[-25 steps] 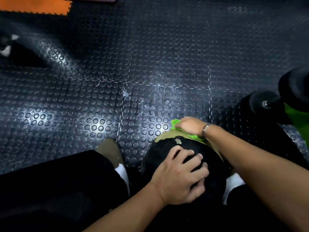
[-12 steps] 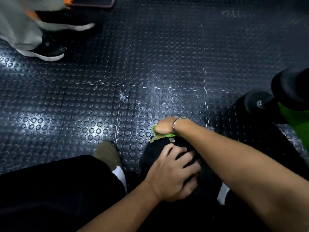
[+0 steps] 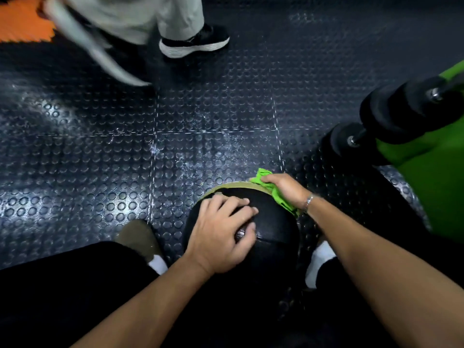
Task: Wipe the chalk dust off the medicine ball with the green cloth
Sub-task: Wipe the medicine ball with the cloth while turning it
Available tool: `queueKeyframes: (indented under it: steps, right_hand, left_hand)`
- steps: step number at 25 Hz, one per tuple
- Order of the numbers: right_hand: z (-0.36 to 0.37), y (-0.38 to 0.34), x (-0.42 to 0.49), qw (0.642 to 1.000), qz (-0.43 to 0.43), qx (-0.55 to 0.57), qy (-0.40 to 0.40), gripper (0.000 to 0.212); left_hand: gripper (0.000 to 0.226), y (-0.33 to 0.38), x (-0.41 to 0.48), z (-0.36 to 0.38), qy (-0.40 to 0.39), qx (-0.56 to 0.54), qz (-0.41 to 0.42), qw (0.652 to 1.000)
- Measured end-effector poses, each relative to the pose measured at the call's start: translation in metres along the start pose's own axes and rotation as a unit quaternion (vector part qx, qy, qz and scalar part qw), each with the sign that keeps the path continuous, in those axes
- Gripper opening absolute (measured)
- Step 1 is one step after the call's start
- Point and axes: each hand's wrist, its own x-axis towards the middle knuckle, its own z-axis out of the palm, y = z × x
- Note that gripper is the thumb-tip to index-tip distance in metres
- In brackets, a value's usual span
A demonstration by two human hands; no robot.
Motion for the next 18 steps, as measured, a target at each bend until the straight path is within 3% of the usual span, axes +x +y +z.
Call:
queueKeyframes:
  steps: [3,5,7,10,12,14,16,18]
  right_hand:
    - [-0.005,0.033,-0.012,0.993,0.042,0.057,0.098,0.023]
    - [-0.004,0.04,-0.021,0.985,0.044,0.081,0.144,0.022]
    - [-0.002,0.037,-0.035,0.982,0.02,0.056,0.18,0.037]
    - [0.013,0.027,-0.069,0.965,-0.108,-0.031,0.237,0.049]
    - [0.032,0.018,-0.09,0.921,-0.207,-0.124,0.305,0.044]
    - [0.037,0.01,-0.087,0.889,-0.24,-0.176,0.349,0.043]
    - [0.026,-0.001,-0.068,0.894,-0.229,-0.18,0.341,0.041]
    - [0.014,-0.019,-0.047,0.906,-0.199,-0.18,0.326,0.04]
  left_hand:
    - [0.028,-0.009,0.012,-0.004,-0.015,-0.021,-0.033,0.999]
    - [0.03,-0.016,0.03,-0.006,-0.033,-0.026,-0.052,0.998]
    - [0.033,-0.027,0.051,-0.007,-0.048,-0.031,-0.076,0.995]
    - [0.032,-0.045,0.09,-0.005,-0.079,-0.052,-0.138,0.986]
    - [0.034,-0.053,0.115,-0.007,-0.093,-0.016,-0.165,0.982]
    - [0.03,-0.056,0.128,-0.013,-0.079,0.018,-0.162,0.984]
    - [0.026,-0.055,0.126,-0.019,-0.079,-0.007,-0.118,0.99]
    - [0.04,-0.058,0.121,-0.023,-0.123,-0.039,-0.074,0.989]
